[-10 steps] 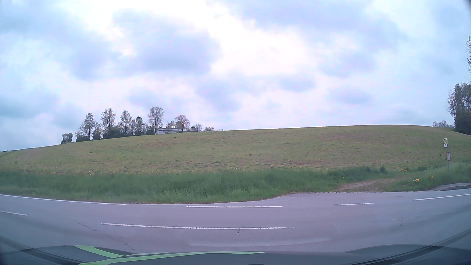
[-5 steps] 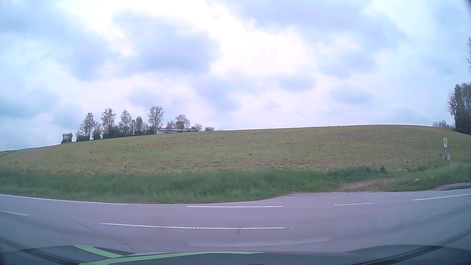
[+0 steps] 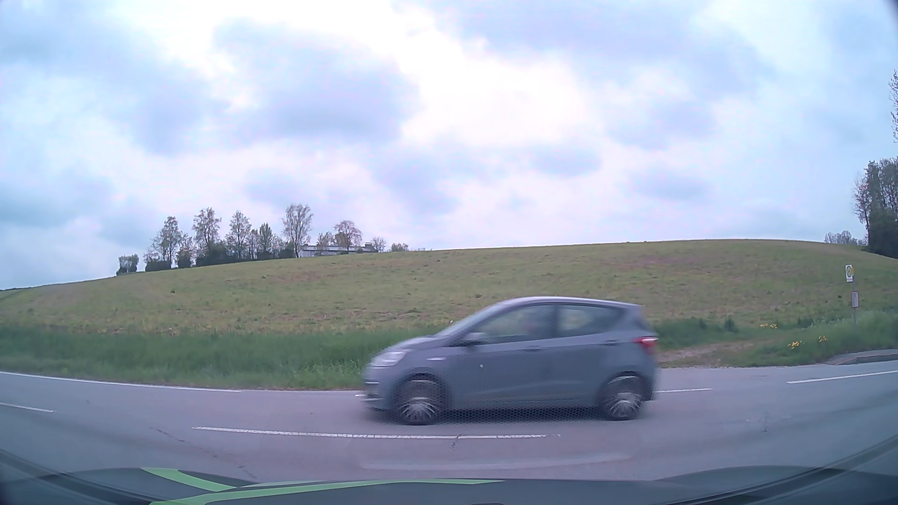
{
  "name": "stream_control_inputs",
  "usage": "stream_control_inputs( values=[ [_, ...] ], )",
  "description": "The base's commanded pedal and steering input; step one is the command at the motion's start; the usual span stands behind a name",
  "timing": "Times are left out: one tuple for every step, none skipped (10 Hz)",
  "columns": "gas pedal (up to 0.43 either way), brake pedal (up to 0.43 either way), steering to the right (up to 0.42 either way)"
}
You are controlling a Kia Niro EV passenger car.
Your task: Follow the waypoints while adhering to traffic rules and regulations
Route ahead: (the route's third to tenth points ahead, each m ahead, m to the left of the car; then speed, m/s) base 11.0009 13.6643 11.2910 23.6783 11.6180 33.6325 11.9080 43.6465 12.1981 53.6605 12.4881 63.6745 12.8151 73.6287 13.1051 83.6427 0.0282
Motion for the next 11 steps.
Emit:
stream_control_inputs(
  values=[
    [0.248, 0.000, -0.085],
    [0.287, 0.000, -0.124],
    [0.331, 0.000, -0.172],
    [0.370, 0.000, -0.211],
    [0.398, 0.000, -0.255],
    [0.421, 0.000, -0.288],
    [0.429, 0.000, -0.315],
    [0.429, 0.000, -0.360],
    [0.441, 0.000, -0.414],
    [0.441, 0.000, -0.465],
    [0.449, 0.000, -0.510]
  ],
)
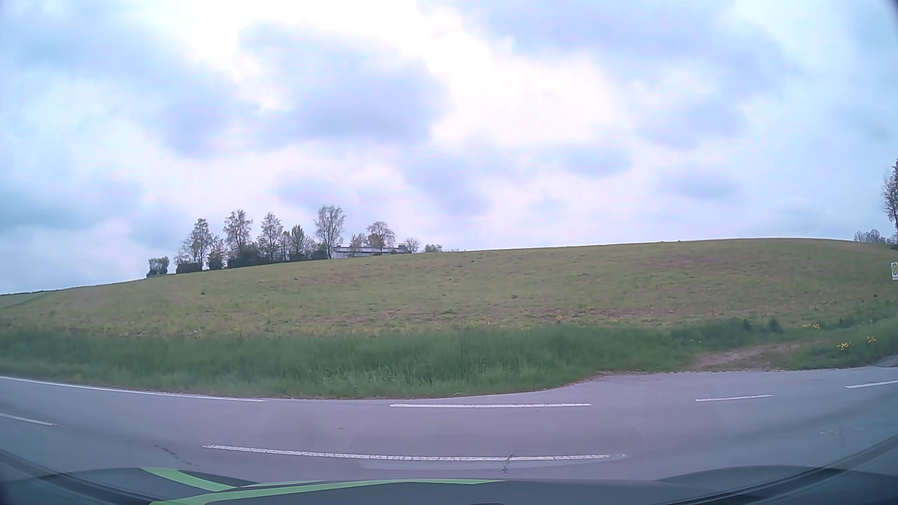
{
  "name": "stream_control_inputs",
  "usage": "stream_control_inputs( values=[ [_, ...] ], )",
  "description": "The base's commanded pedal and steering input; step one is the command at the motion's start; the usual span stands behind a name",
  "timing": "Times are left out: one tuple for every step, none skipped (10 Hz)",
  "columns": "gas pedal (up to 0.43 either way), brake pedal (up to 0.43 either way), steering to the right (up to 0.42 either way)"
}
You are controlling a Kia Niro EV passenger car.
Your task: Follow the waypoints while adhering to traffic rules and regulations
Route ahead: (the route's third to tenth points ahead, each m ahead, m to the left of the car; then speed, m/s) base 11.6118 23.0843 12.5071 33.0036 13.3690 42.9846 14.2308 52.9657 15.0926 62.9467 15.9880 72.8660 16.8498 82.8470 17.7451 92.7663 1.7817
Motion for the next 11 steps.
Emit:
stream_control_inputs(
  values=[
    [0.449, 0.000, -0.542],
    [0.461, 0.000, -0.570],
    [0.461, 0.000, -0.576],
    [0.461, 0.000, -0.577],
    [0.461, 0.000, -0.579],
    [0.461, 0.000, -0.588],
    [0.461, 0.000, -0.601],
    [0.461, 0.000, -0.619],
    [0.461, 0.000, -0.636],
    [0.461, 0.000, -0.642],
    [0.461, 0.000, -0.643]
  ],
)
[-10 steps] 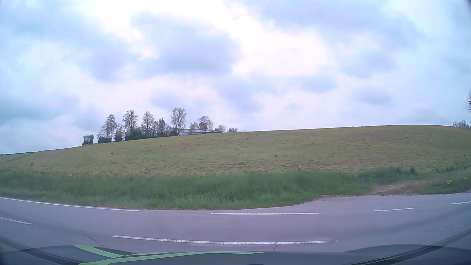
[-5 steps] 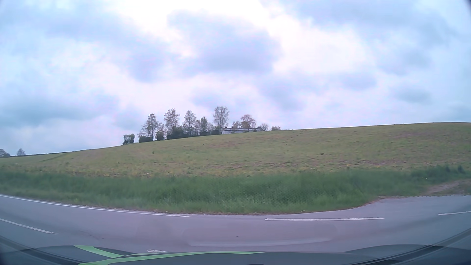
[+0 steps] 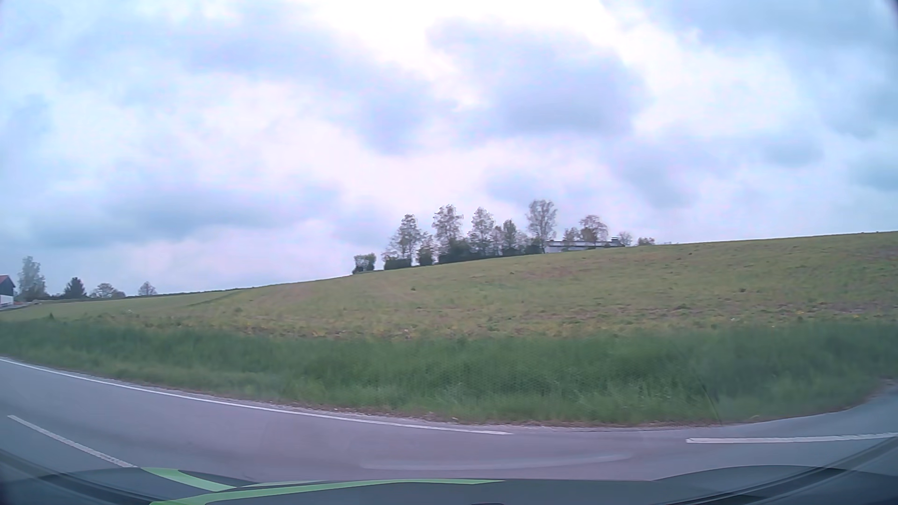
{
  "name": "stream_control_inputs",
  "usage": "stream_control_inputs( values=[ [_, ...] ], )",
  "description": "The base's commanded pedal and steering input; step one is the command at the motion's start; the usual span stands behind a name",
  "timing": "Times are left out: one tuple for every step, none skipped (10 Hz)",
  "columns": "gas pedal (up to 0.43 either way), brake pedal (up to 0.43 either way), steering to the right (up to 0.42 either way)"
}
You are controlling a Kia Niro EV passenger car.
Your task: Follow the waypoints while adhering to traffic rules and regulations
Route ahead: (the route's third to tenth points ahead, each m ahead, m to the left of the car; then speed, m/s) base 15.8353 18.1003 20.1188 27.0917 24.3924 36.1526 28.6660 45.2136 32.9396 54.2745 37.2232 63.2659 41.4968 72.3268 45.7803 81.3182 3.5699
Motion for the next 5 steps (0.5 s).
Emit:
stream_control_inputs(
  values=[
    [0.461, 0.000, -0.643],
    [0.461, 0.000, -0.642],
    [0.461, 0.000, -0.640],
    [0.461, 0.000, -0.639],
    [0.461, 0.000, -0.635]
  ],
)
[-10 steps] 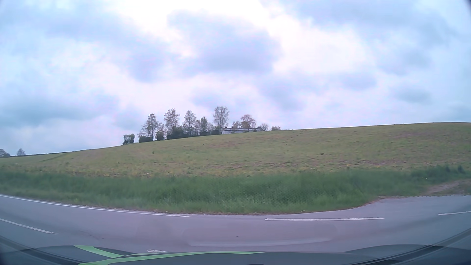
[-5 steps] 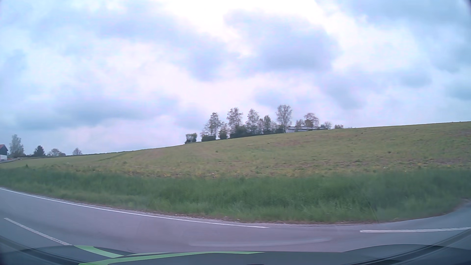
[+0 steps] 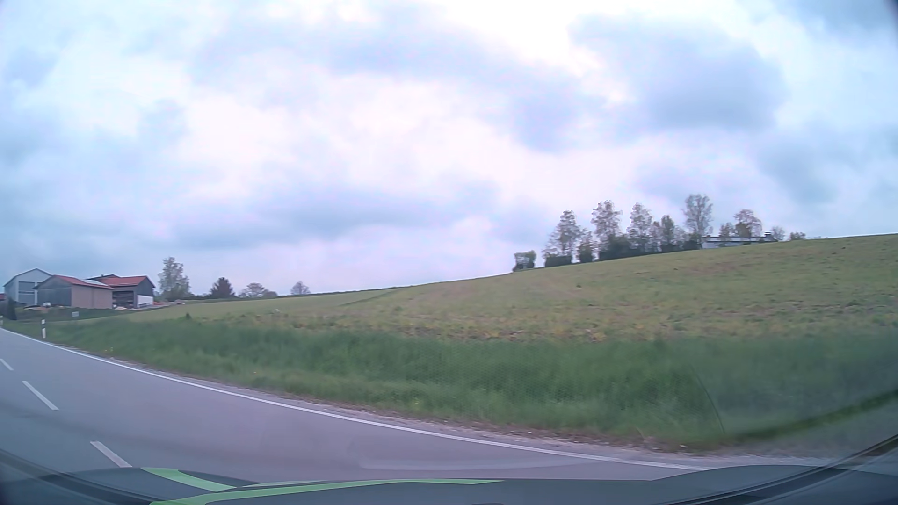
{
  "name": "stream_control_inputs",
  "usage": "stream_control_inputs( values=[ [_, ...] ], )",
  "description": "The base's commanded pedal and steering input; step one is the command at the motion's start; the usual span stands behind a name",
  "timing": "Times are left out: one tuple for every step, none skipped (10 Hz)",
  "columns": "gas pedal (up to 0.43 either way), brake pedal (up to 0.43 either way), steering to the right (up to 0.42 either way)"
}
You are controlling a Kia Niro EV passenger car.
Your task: Follow the waypoints while adhering to traffic rules and regulations
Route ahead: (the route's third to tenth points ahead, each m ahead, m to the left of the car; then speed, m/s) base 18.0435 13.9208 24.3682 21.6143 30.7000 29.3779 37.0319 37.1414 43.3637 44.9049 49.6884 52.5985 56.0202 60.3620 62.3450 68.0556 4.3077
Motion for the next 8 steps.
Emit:
stream_control_inputs(
  values=[
    [0.461, 0.000, -0.626],
    [0.461, 0.000, -0.600],
    [0.461, 0.000, -0.563],
    [0.461, 0.000, -0.529],
    [0.461, 0.000, -0.491],
    [0.469, 0.000, -0.447],
    [0.480, 0.000, -0.405],
    [0.488, 0.000, -0.365]
  ],
)
